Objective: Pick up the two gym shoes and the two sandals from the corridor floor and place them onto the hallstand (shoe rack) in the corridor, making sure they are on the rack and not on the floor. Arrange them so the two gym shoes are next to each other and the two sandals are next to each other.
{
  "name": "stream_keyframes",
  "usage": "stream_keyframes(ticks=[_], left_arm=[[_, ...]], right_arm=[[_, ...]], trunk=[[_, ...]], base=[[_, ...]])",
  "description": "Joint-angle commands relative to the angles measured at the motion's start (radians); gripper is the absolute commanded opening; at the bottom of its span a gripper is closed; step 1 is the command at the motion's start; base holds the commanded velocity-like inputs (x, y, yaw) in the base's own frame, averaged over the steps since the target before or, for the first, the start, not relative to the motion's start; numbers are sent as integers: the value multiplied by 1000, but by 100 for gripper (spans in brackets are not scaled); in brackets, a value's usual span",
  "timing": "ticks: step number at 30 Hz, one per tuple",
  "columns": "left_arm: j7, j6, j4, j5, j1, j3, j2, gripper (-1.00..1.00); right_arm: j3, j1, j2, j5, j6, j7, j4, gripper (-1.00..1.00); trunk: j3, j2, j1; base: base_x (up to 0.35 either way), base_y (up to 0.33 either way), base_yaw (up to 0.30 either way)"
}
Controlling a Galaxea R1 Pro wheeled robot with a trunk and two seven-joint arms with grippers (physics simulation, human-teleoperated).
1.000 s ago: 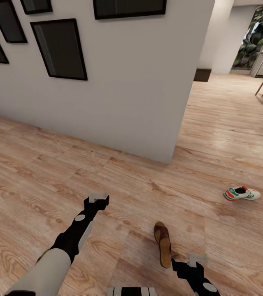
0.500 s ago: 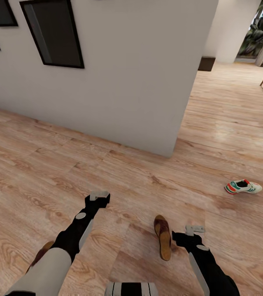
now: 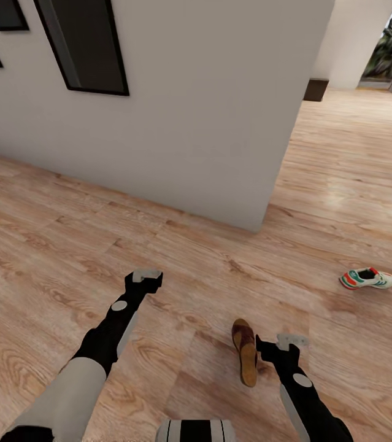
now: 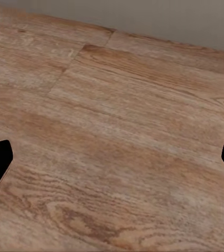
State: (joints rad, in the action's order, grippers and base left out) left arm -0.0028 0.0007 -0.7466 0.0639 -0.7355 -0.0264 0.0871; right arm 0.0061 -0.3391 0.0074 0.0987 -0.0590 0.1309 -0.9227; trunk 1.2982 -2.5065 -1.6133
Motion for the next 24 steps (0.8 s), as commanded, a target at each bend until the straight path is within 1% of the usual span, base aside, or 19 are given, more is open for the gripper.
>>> stream_keyframes(ticks=[1,13,24], left_arm=[[0,0,0,10,-2,0,0,100],[-1,1,1,14,-5,-1,2,100],[-2,1,1,14,-5,-1,2,100]], right_arm=[[1,0,1,10,-3,3,-1,100],[1,3,5,12,-1,2,2,100],[-3,3,3,13,-1,4,1,100]], trunk=[[2,0,0],[15,0,0],[24,0,0]], base=[[0,0,179],[0,0,186],[0,0,30]])
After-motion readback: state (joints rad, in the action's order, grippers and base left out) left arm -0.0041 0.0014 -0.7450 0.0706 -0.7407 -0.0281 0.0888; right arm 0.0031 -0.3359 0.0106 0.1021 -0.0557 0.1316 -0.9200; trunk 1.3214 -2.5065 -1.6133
